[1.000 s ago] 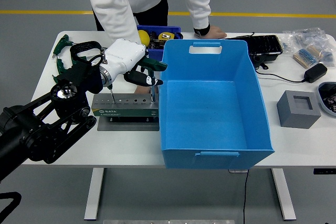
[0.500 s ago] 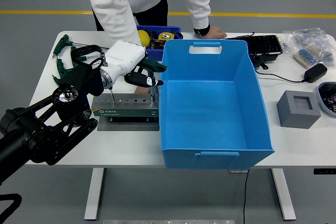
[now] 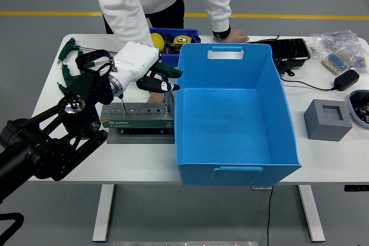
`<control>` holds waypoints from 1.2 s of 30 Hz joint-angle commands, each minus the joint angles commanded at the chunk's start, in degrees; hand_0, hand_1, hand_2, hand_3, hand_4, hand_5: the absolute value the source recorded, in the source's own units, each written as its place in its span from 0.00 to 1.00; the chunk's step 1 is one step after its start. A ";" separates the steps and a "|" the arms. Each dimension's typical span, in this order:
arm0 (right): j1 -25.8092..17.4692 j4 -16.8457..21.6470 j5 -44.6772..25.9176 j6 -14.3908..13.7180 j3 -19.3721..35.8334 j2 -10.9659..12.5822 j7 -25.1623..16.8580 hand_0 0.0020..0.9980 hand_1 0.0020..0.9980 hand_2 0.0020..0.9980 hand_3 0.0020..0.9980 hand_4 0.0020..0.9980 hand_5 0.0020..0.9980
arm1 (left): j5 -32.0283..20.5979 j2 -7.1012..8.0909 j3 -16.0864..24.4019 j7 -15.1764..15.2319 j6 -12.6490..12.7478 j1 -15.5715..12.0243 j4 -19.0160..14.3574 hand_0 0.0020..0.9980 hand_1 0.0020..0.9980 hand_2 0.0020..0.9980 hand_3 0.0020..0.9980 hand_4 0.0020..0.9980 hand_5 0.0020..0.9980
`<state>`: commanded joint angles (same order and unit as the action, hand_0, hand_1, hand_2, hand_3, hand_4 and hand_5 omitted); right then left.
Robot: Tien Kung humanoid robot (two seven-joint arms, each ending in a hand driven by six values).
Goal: Lift tool from toolbox,place it in box,lift tool from toolbox,place it in box
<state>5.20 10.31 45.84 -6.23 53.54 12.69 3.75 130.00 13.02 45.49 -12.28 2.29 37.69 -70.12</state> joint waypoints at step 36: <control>-0.01 0.00 0.66 0.02 0.65 -0.06 0.10 0.74 0.67 0.72 0.67 0.93 0.82 | 0.00 0.90 -0.36 0.70 10.66 0.56 -0.86 0.33 0.00 0.02 0.02 0.92 0.96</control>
<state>5.19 10.31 46.49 -6.21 54.20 12.63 3.85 130.00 13.91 45.13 -11.59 12.95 38.25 -70.98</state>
